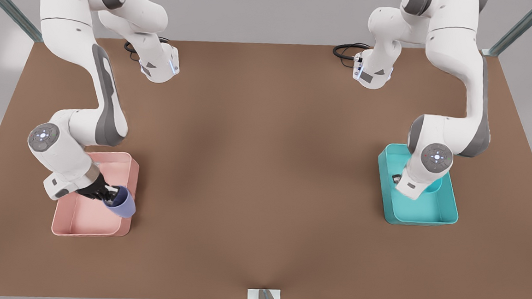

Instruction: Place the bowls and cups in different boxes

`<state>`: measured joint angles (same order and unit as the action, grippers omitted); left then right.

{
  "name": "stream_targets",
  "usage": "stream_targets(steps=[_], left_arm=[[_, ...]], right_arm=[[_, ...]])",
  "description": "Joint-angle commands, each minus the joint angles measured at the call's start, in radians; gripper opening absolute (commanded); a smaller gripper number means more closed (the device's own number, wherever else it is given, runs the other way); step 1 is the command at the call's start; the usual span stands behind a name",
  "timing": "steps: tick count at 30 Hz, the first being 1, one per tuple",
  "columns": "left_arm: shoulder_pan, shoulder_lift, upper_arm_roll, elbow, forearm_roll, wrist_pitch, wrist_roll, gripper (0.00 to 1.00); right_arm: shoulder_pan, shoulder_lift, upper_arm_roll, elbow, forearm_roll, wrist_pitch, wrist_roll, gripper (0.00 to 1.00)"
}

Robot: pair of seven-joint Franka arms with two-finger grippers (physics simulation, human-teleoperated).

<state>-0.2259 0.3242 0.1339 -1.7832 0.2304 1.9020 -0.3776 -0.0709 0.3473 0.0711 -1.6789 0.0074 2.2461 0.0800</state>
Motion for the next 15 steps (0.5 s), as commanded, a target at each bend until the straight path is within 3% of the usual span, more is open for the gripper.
stream_targets(steps=[1,4,8,15], left_arm=[[-0.003,0.003,0.049,-0.051,-0.040,0.049,0.019,0.21],[-0.001,0.024,0.104,-0.146,-0.040,0.226,0.019,0.21],[0.010,0.076,0.113,-0.225,-0.042,0.365,0.039,0.21],[0.028,0.157,0.113,-0.225,-0.040,0.431,0.039,0.21]], right_arm=[[-0.072,0.002,-0.002,0.031,-0.003,-0.215,-0.353,0.21],[-0.165,0.045,-0.004,0.033,-0.004,-0.214,-0.453,0.21],[-0.173,0.139,-0.005,0.033,-0.012,-0.198,-0.437,0.21],[-0.171,0.240,-0.007,0.031,-0.012,-0.108,-0.433,0.21]])
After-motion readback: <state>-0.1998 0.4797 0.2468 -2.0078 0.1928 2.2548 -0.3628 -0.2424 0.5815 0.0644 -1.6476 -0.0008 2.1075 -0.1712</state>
